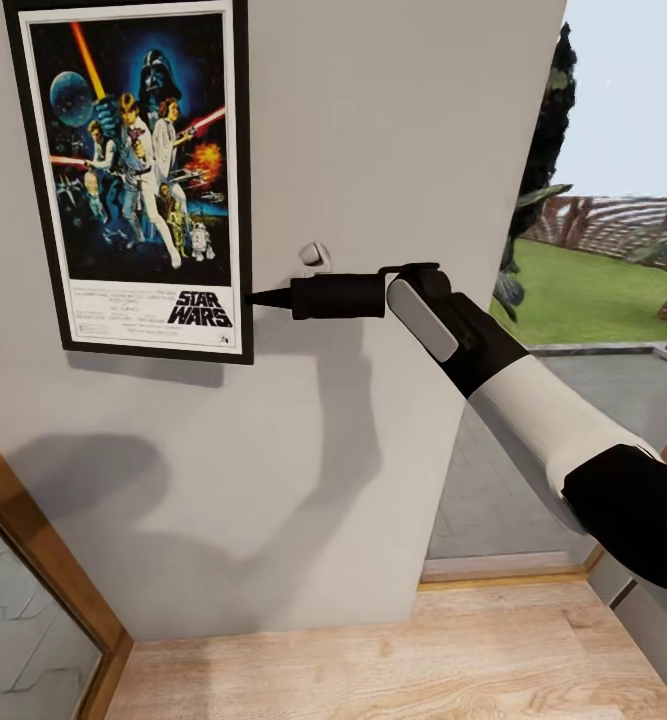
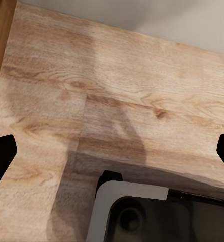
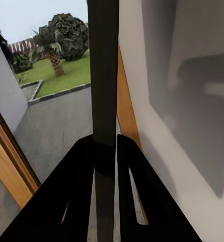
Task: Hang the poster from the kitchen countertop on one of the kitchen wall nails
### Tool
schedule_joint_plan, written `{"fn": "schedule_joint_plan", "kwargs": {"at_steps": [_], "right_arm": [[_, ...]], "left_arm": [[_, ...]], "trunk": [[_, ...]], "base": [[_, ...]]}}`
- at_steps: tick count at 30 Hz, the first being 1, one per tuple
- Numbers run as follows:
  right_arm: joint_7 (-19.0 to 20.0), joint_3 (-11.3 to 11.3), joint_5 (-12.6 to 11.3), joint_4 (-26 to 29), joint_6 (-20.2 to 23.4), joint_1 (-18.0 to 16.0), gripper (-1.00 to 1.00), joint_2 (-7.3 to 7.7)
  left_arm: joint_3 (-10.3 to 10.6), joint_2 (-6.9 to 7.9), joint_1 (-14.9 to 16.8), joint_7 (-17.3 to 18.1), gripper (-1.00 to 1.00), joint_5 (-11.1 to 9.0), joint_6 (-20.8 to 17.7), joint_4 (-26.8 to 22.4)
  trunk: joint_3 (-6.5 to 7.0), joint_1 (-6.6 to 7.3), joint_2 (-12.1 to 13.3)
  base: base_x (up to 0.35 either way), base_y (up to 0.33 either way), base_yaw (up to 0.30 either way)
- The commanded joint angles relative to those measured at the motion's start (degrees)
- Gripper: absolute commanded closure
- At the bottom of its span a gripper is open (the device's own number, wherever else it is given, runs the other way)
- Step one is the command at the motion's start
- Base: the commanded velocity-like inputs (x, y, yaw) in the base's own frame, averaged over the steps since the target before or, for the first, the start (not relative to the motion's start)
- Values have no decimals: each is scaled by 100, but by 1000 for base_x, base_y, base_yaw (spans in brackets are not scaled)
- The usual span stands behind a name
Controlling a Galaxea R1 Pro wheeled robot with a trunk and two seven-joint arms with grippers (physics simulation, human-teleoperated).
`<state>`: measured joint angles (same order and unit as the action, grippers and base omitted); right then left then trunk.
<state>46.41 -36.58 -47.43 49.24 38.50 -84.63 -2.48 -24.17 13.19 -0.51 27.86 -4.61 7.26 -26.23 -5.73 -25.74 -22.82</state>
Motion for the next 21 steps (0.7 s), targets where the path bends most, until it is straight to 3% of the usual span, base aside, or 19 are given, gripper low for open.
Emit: {"fn": "schedule_joint_plan", "kwargs": {"at_steps": [1, 21], "right_arm": [[8, 6, 164, -53, -62, -9, 100, 1], [-39, 6, 164, -53, -62, -9, 100, -7]], "left_arm": [[-8, 0, -2, 35, -100, -48, -15, -5], [-8, 0, -2, 35, -100, -48, -15, -5]], "trunk": [[-12, -5, -10], [-12, -5, -10]], "base": [[0, 0, 0], [0, 0, 0]]}}
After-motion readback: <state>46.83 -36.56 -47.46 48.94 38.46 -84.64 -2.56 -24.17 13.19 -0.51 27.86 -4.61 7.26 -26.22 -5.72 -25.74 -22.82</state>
